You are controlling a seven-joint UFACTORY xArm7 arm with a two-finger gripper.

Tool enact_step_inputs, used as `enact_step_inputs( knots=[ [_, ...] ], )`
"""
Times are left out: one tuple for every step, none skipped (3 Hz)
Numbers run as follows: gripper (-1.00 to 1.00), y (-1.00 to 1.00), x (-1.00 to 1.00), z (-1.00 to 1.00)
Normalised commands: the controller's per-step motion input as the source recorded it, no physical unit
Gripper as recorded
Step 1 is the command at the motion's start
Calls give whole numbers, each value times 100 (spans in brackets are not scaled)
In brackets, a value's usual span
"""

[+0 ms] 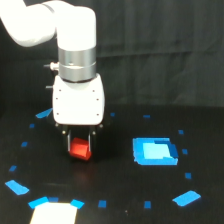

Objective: Pick up the red object from the table

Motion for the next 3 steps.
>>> enact_step_inputs(
  knots=[
    [-100,33,54,96],
    [-58,100,5,100],
    [-76,76,-29,100]
  ],
)
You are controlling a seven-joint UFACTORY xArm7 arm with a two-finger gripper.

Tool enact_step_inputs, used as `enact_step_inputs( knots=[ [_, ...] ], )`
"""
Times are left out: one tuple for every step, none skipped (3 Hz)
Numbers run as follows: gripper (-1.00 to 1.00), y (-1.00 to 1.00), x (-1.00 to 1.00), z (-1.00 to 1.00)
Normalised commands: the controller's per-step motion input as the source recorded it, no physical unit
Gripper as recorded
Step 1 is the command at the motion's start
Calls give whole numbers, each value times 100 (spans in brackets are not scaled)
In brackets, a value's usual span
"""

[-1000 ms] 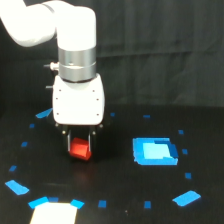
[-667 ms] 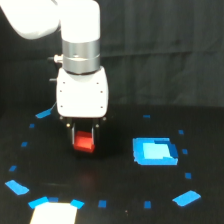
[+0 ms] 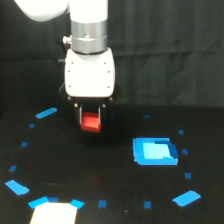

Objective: Pick up the red object from the table

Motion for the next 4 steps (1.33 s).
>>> enact_step_inputs(
  knots=[
    [-54,-1,-38,100],
    [-55,47,-45,100],
    [-100,-56,-24,100],
    [-100,55,-12,100]
  ],
)
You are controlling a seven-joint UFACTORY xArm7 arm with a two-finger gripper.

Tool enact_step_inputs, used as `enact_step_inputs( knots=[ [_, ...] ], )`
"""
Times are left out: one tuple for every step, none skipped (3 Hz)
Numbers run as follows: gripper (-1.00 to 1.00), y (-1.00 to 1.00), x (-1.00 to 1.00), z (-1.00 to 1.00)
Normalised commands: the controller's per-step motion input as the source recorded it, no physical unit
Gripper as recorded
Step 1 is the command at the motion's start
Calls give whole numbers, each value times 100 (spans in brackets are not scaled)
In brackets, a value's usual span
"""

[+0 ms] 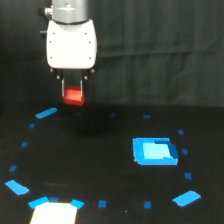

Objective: Pick up the red object from the table

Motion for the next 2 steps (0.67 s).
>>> enact_step_inputs(
  knots=[
    [-96,-8,-18,100],
    [-97,9,5,7]
  ],
)
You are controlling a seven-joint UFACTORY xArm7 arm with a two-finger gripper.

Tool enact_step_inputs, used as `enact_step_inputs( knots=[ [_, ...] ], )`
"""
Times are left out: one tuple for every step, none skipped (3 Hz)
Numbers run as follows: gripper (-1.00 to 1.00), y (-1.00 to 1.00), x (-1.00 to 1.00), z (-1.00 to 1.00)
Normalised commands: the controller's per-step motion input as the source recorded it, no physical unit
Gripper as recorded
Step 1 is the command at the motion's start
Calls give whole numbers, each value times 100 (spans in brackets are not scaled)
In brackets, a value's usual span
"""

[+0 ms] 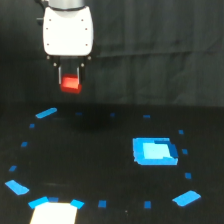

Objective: Pick up the red object from the table

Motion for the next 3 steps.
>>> enact_step_inputs(
  knots=[
    [-100,18,15,15],
    [-100,-40,7,1],
    [-100,-34,-35,19]
  ],
)
